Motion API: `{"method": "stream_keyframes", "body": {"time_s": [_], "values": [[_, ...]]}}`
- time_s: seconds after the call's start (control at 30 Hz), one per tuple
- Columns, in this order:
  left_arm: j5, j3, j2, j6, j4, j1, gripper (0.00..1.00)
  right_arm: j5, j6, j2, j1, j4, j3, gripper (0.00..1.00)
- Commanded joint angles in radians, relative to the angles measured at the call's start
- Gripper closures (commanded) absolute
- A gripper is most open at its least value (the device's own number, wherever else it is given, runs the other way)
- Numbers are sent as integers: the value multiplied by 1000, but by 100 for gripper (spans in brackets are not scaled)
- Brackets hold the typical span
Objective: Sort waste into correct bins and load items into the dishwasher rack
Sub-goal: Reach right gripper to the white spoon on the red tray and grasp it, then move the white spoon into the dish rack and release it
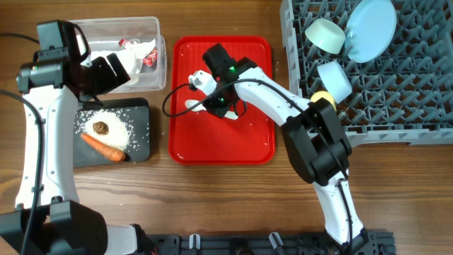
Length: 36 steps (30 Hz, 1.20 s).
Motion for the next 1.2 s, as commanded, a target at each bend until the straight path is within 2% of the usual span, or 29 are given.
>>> {"method": "stream_keyframes", "body": {"time_s": [0.0,0.1,0.2,0.3,0.33,0.37,0.4,0.43,0.47,0.63,0.77,0.97,1.17], "values": [[-6,-2,9,-5,3,5,0,-24,-29,27,3,15,-1,80],[-6,-2,9,-5,2,5,0,-24,-29,40,3,10,-1,77],[-6,-2,9,-5,2,5,0,-18,-32,49,3,-25,-1,67],[-6,-2,9,-5,2,5,0,31,-32,58,3,-83,-1,52],[-6,-2,9,-5,2,5,0,47,-31,64,3,-93,-1,51],[-6,-2,9,-5,2,5,0,60,-28,68,3,-97,-1,51],[-6,-2,9,-5,2,5,0,72,-27,71,2,-98,-1,73],[-6,-2,9,-5,2,5,0,83,-19,71,2,-98,-1,87],[-6,-2,9,-5,2,5,0,95,2,71,0,-94,-1,95],[-6,-2,9,-5,2,5,0,103,104,58,-21,-108,3,96],[-6,-2,9,-5,2,5,0,73,172,-25,-39,-167,43,96],[-6,-2,9,-5,2,5,0,111,357,-373,-151,-177,55,96],[-6,-2,9,-5,2,5,0,233,441,-584,-330,-220,55,96]]}}
